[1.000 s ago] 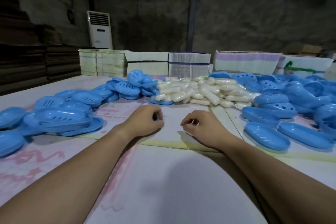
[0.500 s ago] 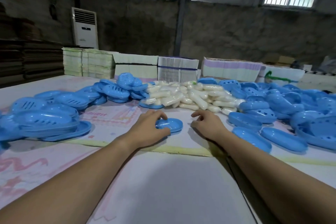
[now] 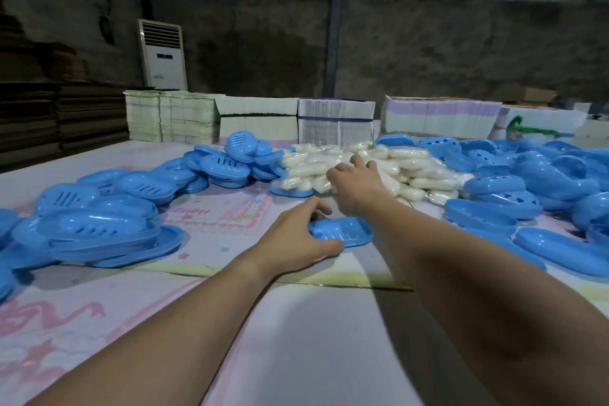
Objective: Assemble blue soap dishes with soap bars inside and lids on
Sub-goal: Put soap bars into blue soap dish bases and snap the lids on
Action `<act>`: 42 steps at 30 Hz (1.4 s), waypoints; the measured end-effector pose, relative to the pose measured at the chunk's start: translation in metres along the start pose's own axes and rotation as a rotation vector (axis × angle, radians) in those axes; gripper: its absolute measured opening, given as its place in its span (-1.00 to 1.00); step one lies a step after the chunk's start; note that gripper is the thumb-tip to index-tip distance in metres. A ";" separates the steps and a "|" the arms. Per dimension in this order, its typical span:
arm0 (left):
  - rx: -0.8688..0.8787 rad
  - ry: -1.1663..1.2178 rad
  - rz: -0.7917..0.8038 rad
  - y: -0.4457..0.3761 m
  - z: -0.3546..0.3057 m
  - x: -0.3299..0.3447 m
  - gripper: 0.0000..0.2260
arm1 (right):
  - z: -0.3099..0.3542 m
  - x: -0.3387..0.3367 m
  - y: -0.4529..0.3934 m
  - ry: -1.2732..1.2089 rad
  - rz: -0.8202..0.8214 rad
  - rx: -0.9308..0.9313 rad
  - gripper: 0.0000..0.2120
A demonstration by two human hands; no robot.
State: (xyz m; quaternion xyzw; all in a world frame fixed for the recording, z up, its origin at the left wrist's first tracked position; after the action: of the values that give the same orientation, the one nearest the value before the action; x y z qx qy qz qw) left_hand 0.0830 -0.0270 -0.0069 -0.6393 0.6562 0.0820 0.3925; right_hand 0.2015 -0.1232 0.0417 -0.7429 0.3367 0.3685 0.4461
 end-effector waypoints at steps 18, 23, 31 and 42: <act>-0.061 0.196 0.095 0.003 -0.009 0.004 -0.29 | -0.055 -0.051 0.093 -1.111 0.013 0.089 -0.83; -0.067 0.190 0.111 0.006 -0.013 0.006 -0.29 | -0.035 -0.043 0.119 -1.045 0.017 0.010 -0.84; -0.040 0.043 0.107 0.005 -0.016 0.009 -0.45 | -0.025 -0.021 0.127 -0.850 0.183 -0.043 -0.57; -0.037 0.090 0.091 0.007 -0.019 0.008 -0.50 | 0.001 -0.011 0.127 -0.727 0.400 -0.204 -0.50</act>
State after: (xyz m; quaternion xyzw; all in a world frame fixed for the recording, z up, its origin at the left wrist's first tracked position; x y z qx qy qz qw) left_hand 0.0693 -0.0433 -0.0014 -0.6190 0.6999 0.0831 0.3466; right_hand 0.0901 -0.1676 -0.0019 -0.5249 0.2567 0.7172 0.3797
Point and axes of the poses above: each hand's wrist, its own y-axis away from the middle knuckle, its own x-axis out of the palm, z = x × y, the point moved 8 cm from there along -y, towards the middle knuckle, and after that the axes turned 4 degrees about x, right-handed, at the moved point
